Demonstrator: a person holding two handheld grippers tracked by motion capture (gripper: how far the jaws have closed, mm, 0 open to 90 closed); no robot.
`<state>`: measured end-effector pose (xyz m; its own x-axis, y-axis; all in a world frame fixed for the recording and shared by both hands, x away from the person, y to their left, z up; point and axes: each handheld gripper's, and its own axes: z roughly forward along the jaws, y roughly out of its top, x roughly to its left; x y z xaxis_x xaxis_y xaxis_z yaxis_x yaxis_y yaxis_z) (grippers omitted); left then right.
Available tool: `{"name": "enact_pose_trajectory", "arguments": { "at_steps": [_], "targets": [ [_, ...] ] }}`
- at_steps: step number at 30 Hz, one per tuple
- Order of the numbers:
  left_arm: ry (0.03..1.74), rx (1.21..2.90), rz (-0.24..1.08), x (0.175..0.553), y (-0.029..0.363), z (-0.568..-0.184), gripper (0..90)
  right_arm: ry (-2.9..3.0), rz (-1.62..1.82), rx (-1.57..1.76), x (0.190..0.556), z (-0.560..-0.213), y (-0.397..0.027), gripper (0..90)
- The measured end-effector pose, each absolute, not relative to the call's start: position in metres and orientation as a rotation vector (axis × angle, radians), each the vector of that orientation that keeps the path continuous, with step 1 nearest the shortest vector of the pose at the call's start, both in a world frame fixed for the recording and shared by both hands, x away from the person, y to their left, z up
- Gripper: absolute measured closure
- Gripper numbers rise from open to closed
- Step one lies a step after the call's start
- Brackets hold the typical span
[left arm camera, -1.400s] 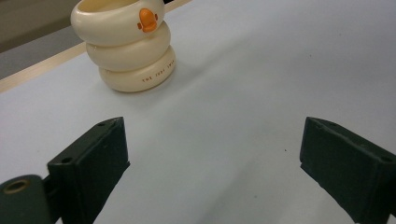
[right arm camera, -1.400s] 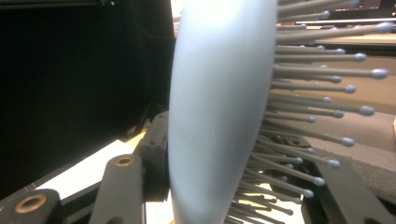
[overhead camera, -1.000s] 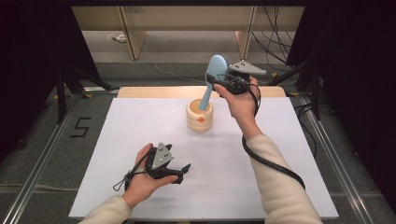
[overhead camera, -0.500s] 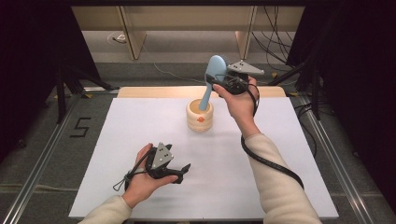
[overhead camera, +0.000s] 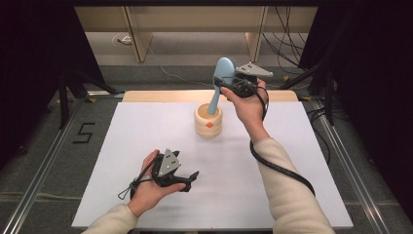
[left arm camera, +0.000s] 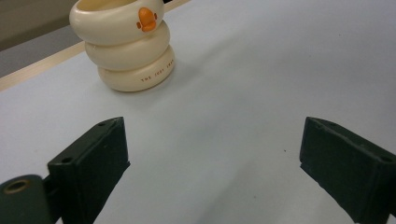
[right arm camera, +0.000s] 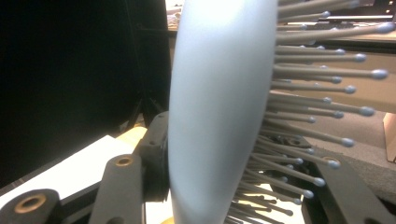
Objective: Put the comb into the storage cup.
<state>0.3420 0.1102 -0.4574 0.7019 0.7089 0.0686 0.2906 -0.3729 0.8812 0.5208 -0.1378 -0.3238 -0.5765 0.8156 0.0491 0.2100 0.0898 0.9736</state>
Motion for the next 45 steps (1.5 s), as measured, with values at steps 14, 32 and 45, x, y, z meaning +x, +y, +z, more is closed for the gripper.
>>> {"name": "enact_pose_trajectory", "arguments": {
  "at_steps": [14, 32, 45],
  "targets": [
    [0.769, 1.960, 0.552, 0.342, 0.110, -0.458, 7.4, 1.860, 1.495, 1.009, 0.524, -0.326, -0.134, 50.5],
    [0.763, 1.960, 0.547, 0.342, 0.109, -0.458, 7.7, 1.869, 1.467, 1.013, 0.529, -0.332, -0.130, 50.4],
    [0.759, 1.961, 0.542, 0.341, 0.109, -0.458, 7.6, 1.873, 1.456, 1.025, 0.532, -0.337, -0.129, 50.3]
  ]
}}
